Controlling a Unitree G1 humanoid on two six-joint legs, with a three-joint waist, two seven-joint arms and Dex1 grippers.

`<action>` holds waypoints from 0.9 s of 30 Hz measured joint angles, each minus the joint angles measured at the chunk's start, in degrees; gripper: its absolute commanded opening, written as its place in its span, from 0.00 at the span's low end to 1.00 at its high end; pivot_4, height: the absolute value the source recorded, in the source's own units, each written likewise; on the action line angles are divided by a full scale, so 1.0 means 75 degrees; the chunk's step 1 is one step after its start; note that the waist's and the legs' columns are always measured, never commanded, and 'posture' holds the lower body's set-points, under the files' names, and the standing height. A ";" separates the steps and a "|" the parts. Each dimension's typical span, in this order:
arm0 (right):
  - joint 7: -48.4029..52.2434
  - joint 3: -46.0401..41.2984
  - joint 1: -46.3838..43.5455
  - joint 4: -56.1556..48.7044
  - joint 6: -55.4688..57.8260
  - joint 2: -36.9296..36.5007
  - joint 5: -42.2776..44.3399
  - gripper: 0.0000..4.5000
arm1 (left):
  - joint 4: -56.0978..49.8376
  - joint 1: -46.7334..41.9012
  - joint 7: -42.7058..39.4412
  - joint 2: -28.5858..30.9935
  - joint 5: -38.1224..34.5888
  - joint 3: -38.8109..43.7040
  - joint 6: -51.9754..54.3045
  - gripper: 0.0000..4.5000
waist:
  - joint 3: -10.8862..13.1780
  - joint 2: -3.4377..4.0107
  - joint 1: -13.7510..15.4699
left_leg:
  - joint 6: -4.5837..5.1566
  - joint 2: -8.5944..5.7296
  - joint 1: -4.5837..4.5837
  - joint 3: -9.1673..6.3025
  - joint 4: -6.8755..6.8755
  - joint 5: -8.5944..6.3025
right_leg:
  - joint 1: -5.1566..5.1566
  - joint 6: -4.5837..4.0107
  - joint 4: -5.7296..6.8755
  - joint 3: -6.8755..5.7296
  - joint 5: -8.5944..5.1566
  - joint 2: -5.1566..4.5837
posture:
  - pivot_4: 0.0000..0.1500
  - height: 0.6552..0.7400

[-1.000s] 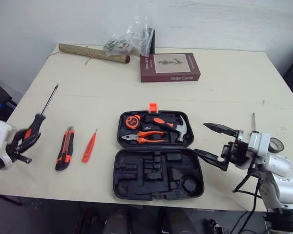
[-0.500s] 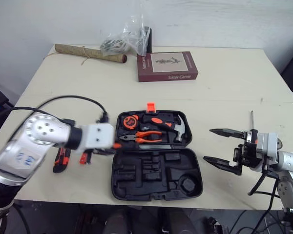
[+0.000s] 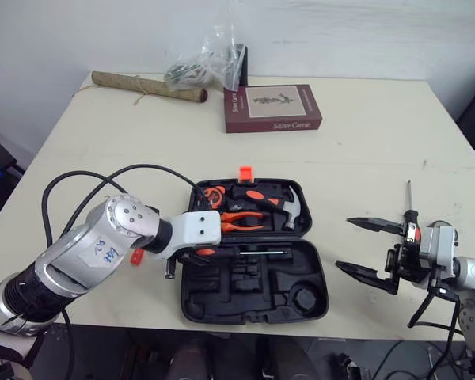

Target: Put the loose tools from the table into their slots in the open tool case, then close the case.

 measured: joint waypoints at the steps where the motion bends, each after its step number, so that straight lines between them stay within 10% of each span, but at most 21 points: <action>1: -0.0046 0.0003 -0.0005 -0.0057 0.0009 0.0000 -0.0001 1.00 | 0.0001 0.0012 0.0043 0.0000 0.0023 -0.0001 0.0037 0.18 | 0.0000 0.0000 0.0006 | 0.0001 0.0000 -0.0001 0.0000 0.0000 0.0000 | 0.0000 0.0000 -0.0001 0.0000 0.0000 0.0000 | 1.00 1.00; 13: -0.0744 0.0030 -0.0013 -0.0964 0.0781 -0.0002 -0.0001 1.00 | 0.0068 -0.0010 0.0242 -0.0196 0.0555 -0.0371 -0.0267 0.18 | 0.0000 0.0000 0.0010 | 0.0001 0.0001 -0.0001 -0.0003 0.0006 -0.0001 | 0.0001 0.0000 0.0003 0.0000 0.0000 0.0000 | 1.00 1.00; 17: -0.0834 0.0030 -0.0024 -0.1052 0.0946 -0.0007 -0.0001 1.00 | 0.0116 0.0052 0.0398 -0.0441 0.0631 -0.0320 -0.0571 0.57 | 0.0000 0.0000 0.0014 | 0.0001 -0.0001 -0.0001 -0.0002 0.0008 -0.0001 | 0.0001 0.0000 0.0004 0.0000 0.0000 -0.0001 | 1.00 1.00; 27: -0.1133 0.0037 -0.0063 -0.1188 0.1316 -0.0006 0.0013 1.00 | 0.0038 0.1262 0.0629 -0.0921 0.0217 0.1396 -0.2324 0.52 | 0.0002 -0.0004 -0.0002 | 0.0003 0.0002 -0.0003 -0.0007 0.0011 -0.0002 | 0.0001 0.0000 0.0006 -0.0005 0.0000 -0.0002 | 1.00 1.00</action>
